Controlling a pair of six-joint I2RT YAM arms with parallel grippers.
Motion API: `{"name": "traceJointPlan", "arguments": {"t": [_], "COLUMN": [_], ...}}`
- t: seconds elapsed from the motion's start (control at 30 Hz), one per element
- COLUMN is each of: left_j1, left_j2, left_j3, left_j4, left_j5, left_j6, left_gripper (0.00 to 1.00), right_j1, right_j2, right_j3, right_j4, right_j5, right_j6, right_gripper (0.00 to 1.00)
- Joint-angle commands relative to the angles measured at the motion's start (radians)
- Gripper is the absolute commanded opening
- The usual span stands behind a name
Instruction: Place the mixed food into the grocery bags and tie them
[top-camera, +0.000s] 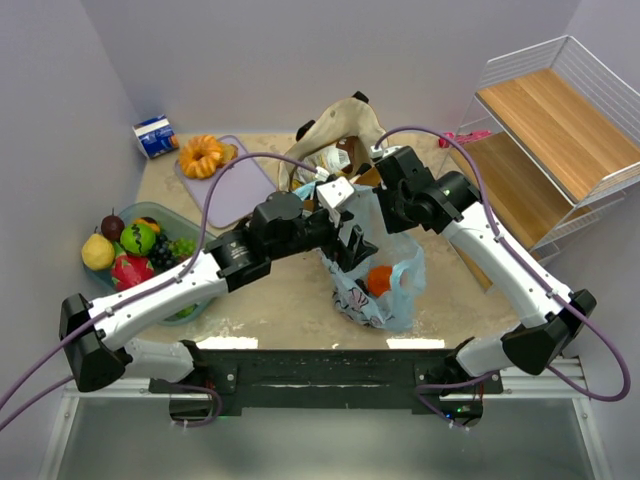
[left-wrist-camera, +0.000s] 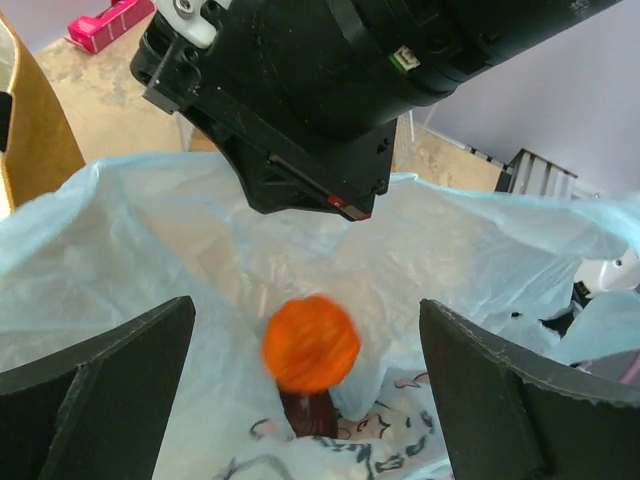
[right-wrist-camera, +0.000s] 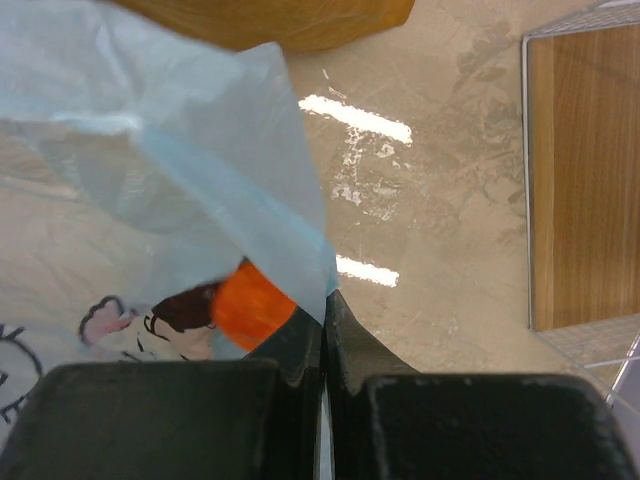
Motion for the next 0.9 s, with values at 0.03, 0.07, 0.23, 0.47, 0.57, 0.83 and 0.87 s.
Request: {"name": "traceJointPlan", "arguments": {"t": [0.03, 0.07, 0.23, 0.47, 0.57, 0.83, 0.87], "left_j1": [0.114, 0.161, 0.614, 1.126, 1.18, 1.306, 1.317], "left_j2": [-0.029, -0.042, -0.059, 0.072, 0.06, 0.153, 0.159], "left_j3": [0.11, 0.12, 0.157, 0.059, -0.021, -0.04, -0.044], "left_j4": [-0.035, -0.05, -0.208, -0.347, -0.298, -0.298, -0.291], "left_j5": [-0.069, -0.107, -0.345, -0.428, -0.491, -0.52, -0.494], "left_j6": [0.064, 0.058, 0.059, 0.03, 0.029, 0.033, 0.032], "left_gripper": [1.0, 1.0, 1.0, 1.0, 1.0, 1.0, 1.0], "right_j1": [0.004, 0.002, 0.004, 0.004, 0.004, 0.004, 0.002], "right_j2": [-0.034, -0.034, -0.031, -0.029, -0.017, -0.003, -0.004], "right_j3": [0.014, 0.016, 0.033, 0.039, 0.048, 0.069, 0.068], "right_j4": [-0.006, -0.008, -0.009, -0.014, -0.02, -0.028, -0.029], "right_j5": [0.027, 0.03, 0.019, 0.024, 0.026, 0.021, 0.023], "right_j6": [-0.006, -0.008, -0.006, -0.014, -0.017, -0.019, -0.019], "right_gripper": [0.0, 0.0, 0.0, 0.0, 0.0, 0.0, 0.0]}}
